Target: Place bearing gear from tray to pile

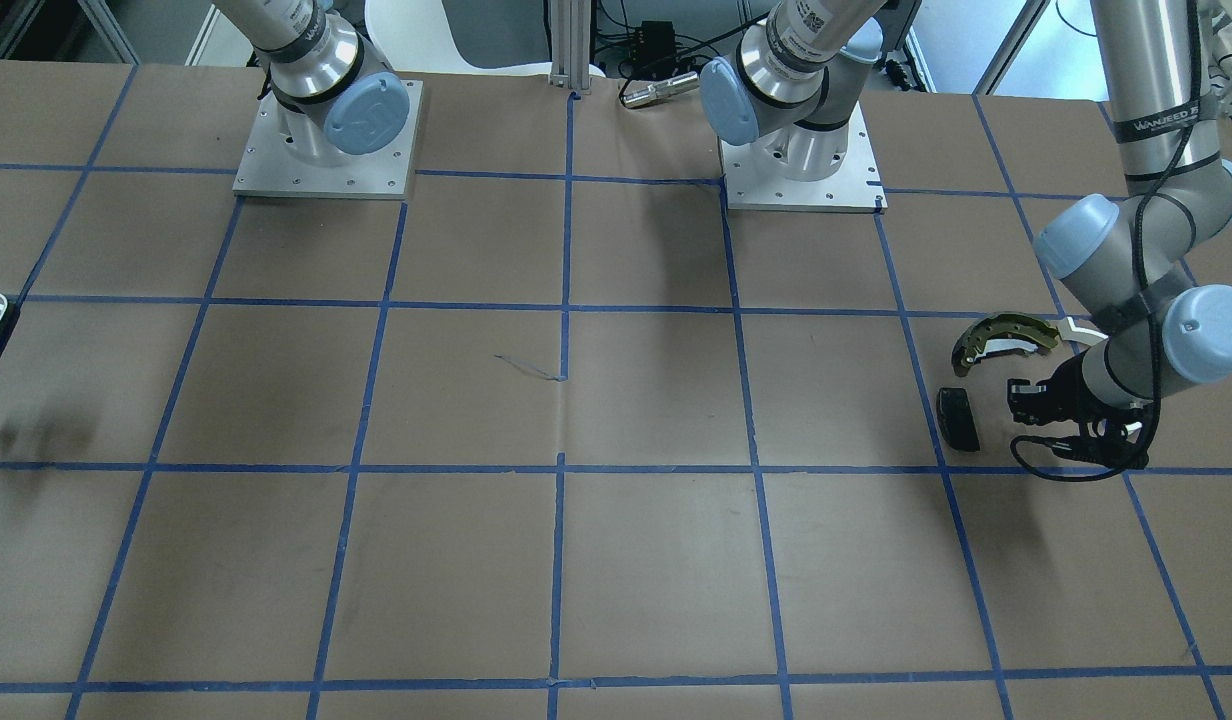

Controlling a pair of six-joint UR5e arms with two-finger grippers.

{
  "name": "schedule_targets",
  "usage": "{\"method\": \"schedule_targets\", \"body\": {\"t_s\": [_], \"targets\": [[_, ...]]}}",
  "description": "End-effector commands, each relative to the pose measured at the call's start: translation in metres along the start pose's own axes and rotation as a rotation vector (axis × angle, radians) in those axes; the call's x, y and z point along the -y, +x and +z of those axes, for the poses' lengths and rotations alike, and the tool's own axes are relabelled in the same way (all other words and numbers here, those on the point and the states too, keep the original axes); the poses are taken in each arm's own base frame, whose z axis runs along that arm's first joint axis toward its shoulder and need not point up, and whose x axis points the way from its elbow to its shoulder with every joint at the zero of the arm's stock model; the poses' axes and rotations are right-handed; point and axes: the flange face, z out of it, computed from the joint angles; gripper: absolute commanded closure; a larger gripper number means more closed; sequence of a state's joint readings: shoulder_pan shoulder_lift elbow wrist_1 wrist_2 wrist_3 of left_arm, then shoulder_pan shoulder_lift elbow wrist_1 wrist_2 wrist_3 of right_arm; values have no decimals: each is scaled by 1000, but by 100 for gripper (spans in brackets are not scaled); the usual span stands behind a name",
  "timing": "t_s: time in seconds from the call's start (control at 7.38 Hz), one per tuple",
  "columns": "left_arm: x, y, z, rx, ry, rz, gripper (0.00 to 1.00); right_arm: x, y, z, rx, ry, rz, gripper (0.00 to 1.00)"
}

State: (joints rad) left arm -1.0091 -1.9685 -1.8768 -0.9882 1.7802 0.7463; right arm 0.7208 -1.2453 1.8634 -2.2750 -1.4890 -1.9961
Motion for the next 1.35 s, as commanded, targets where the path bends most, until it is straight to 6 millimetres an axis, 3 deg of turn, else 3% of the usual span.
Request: {"method": "schedule_targets", "body": {"t_s": [0.0,0.14,0.27,0.54,0.68,0.95,1.08,1.22], "targets": [[-8,2,16,-17,-26,6,71,127,-23,-3,4,24,239,100],[-9,5,20,-29,-30,13,14,208,-27,-6,-37,39,341,100],[-9,5,19,-30,-29,7,3,289,-46,-7,-43,60,429,100],[-3,1,-1,-2,-1,-35,0,429,-120,-2,1,61,607,100],[2,1,-16,16,20,-49,0,484,-162,12,39,52,705,100],[13,6,-53,3,33,-24,0,575,-230,35,60,28,855,100],[26,12,-82,4,30,-52,0,621,-262,35,60,36,914,100],[45,31,-123,3,19,-65,0,657,-287,35,62,48,893,100]]}}
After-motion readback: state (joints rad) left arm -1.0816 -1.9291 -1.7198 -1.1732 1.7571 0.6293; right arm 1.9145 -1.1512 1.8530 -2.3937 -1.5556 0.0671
